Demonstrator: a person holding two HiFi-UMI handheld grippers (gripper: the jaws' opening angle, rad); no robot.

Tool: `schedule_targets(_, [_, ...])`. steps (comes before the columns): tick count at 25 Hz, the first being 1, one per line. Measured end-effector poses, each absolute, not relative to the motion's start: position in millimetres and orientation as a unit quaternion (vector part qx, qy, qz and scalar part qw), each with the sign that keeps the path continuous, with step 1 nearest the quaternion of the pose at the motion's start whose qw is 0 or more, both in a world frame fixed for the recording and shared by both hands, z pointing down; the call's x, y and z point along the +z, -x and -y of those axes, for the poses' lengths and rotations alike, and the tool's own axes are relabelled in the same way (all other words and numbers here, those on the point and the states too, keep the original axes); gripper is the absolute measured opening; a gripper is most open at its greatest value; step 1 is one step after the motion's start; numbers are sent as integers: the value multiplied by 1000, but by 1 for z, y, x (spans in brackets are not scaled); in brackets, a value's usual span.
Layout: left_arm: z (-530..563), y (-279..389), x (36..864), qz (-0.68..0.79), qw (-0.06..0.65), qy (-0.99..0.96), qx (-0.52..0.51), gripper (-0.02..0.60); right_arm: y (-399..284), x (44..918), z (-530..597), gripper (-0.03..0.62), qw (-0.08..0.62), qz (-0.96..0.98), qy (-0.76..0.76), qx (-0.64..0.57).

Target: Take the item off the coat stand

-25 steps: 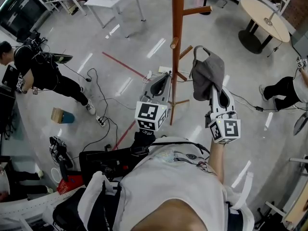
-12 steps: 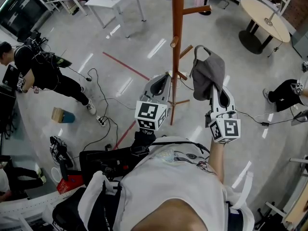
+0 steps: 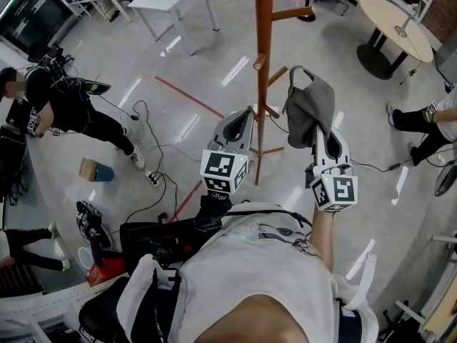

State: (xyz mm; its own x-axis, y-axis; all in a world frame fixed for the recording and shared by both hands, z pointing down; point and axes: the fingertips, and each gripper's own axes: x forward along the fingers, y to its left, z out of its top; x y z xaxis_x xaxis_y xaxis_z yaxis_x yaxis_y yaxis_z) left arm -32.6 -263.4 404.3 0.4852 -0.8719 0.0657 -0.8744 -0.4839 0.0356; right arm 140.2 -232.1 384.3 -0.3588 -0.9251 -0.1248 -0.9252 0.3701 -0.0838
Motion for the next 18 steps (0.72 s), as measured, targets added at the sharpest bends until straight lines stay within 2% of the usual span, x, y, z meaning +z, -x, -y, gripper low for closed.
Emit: schedule_targets(18, [267, 32, 404, 503, 35, -864, 23, 3, -137, 381, 235, 18, 76, -828, 556, -3])
